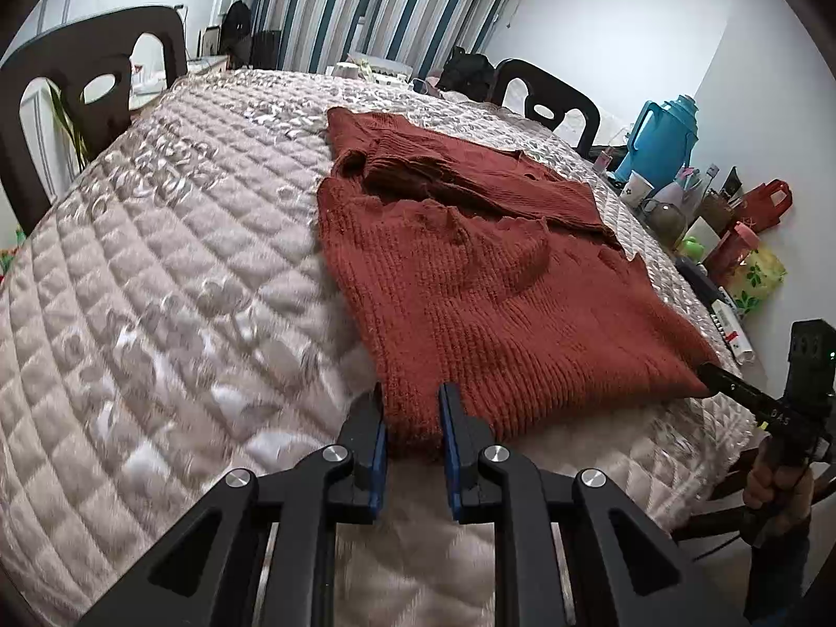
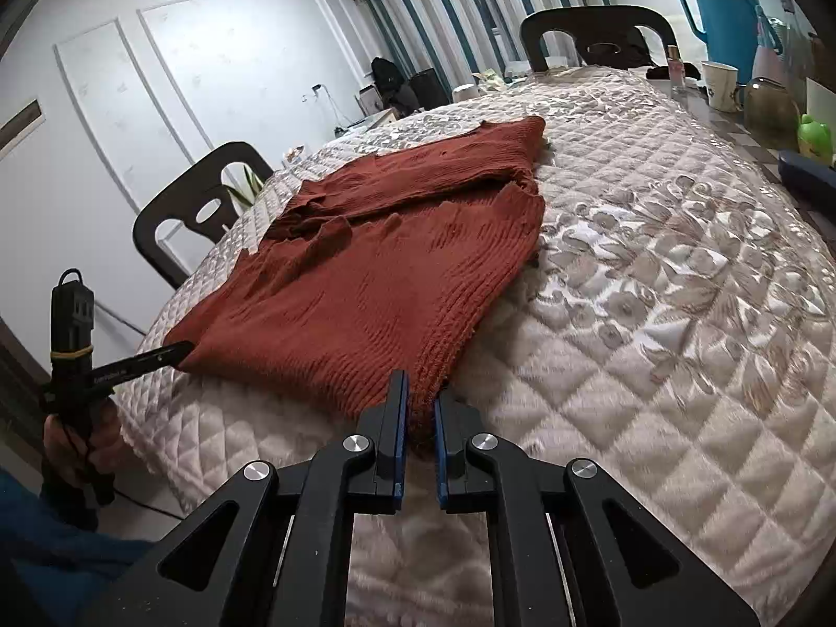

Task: Fold small clothes
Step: 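Grasp the folded sweater edge with both grippers and lift it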

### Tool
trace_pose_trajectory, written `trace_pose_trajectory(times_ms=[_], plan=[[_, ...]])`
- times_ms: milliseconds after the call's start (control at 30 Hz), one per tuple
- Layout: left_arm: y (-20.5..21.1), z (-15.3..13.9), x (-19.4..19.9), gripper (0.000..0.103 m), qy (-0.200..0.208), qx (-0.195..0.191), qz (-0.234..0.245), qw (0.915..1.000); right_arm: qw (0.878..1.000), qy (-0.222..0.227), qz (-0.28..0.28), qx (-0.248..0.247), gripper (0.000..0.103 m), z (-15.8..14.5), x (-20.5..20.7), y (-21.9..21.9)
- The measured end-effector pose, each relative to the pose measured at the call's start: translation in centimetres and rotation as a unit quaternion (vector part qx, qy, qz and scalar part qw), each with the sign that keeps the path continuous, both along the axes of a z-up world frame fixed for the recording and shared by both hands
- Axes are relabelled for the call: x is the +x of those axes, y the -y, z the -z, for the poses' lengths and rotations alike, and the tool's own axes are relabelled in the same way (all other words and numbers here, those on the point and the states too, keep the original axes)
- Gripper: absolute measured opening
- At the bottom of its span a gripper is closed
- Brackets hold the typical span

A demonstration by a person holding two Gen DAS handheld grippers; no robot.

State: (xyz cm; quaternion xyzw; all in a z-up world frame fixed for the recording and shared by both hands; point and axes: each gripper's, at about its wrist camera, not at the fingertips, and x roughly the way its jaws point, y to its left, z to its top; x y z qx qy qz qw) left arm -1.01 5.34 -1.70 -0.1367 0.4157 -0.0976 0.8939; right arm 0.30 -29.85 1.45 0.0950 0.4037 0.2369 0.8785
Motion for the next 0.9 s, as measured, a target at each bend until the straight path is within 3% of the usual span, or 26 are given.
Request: trace_pose_trajectory(times_ms=[167,433,667,900], plan=[[-0.3,-0.7,-0.2,0.02,0.001,-0.008,0.001,1.0,1.0,0.002,0.0,0.014,0.008,-0.4,0.1,0.6],[-1.2,-4.4,2.5,0.017,0.043,-0.05,0.017,0.9977,0.996,0.05,-0.021,0.071,0.008,-4.0,2.3,0.4],[-2.2,-6.9,9.8,0.015,0.051,-0.083,0.014,0.9952,0.992,0.072,-0.018,0.1,0.007,-6.4,8.9,-0.1],[-3.7,-7.2,17.7,0.014,0.024,-0.108,-0.015,0.9938,0.991,0.047,0.0,0.126,0.007,-7.5,17.2,0.6]])
